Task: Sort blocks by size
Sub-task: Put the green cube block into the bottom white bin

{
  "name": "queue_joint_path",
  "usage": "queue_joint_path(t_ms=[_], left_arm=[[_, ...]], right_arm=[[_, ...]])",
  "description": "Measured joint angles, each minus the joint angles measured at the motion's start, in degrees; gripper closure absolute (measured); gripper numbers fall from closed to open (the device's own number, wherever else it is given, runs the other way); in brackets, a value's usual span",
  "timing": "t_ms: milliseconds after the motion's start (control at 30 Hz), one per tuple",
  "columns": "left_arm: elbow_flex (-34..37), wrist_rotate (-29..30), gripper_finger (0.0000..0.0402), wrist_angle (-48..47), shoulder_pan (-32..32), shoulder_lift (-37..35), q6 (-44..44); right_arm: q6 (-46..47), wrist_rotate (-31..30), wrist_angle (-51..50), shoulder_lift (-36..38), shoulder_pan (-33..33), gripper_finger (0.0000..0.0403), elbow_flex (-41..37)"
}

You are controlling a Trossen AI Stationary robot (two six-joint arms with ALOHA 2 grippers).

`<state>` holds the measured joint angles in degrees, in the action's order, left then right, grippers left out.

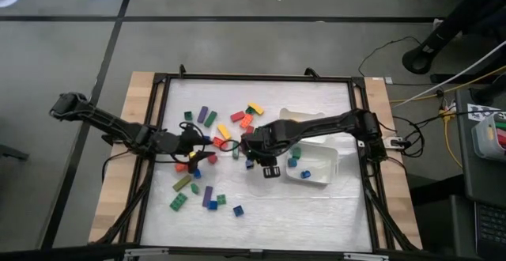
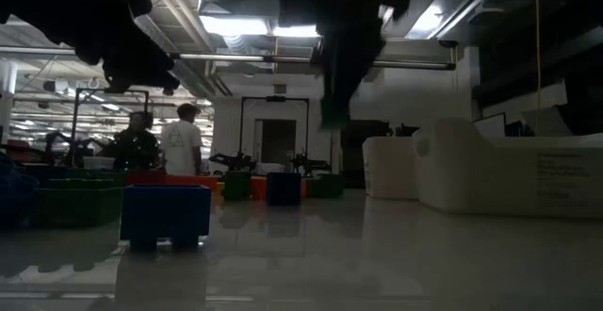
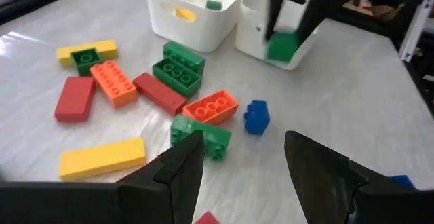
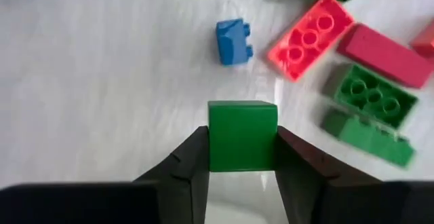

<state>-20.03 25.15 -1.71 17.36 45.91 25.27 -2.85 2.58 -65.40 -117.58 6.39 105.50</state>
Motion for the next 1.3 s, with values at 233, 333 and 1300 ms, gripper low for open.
queue_joint_path(t_ms=[233,333,1300], left_arm=[[0.00,0.00,0.0210,-1.22,-1.85,0.00,-0.64],[0.00,0.01,0.0210,-1.17,-2.24,0.00,-1.14],[0.02,-1.16,0.0210,-3.79,-2.35,-0.02,3.47]], right_arm=[[1.44,2.91,-12.07,0.09,1.22,0.0258,7.47],[2.24,2.99,-18.47,0.09,2.76,0.0262,7.38],[19.31,-13.62,-24.60,7.89,15.31,0.0258,-10.82]])
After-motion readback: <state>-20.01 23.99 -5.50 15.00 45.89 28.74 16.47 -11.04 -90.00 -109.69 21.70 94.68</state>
